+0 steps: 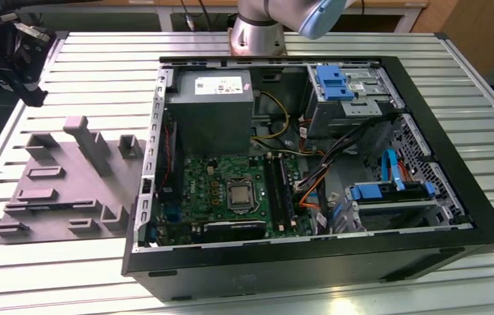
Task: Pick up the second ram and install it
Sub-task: 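Reach for the second ram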
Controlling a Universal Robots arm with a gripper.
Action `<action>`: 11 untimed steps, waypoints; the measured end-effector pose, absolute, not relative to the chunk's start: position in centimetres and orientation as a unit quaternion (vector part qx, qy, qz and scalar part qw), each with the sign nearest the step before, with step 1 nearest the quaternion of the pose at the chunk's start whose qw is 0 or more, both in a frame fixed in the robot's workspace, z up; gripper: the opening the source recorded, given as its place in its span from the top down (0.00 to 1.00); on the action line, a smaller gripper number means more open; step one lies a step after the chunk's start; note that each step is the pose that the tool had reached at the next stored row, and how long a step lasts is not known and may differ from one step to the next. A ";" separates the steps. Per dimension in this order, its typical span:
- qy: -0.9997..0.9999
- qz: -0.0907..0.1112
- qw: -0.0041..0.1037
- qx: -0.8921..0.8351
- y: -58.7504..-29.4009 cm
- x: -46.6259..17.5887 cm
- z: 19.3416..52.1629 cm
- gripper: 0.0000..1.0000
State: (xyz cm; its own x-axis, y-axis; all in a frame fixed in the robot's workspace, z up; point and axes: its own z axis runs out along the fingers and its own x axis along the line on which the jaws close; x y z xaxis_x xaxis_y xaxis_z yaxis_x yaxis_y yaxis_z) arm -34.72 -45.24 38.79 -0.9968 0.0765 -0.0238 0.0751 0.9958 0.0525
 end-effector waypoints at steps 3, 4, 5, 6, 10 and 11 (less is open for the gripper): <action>0.999 0.026 0.013 0.038 -45.4 -34.8 38.7 0.89; 0.999 0.026 0.013 0.038 -45.4 -34.9 38.6 0.89; 0.999 0.026 0.013 0.038 -45.5 -34.9 38.6 0.89; 0.999 0.026 0.013 0.038 -45.5 -35.0 38.6 0.89; 0.999 0.026 0.013 0.038 -45.7 -35.1 38.4 0.89; 0.999 0.026 0.013 0.038 -45.7 -35.2 38.4 0.89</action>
State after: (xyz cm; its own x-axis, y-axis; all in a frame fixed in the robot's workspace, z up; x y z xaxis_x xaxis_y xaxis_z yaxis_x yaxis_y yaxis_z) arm -35.17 -45.70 38.42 -0.9968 0.0763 -0.0238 0.0750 0.9958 0.0524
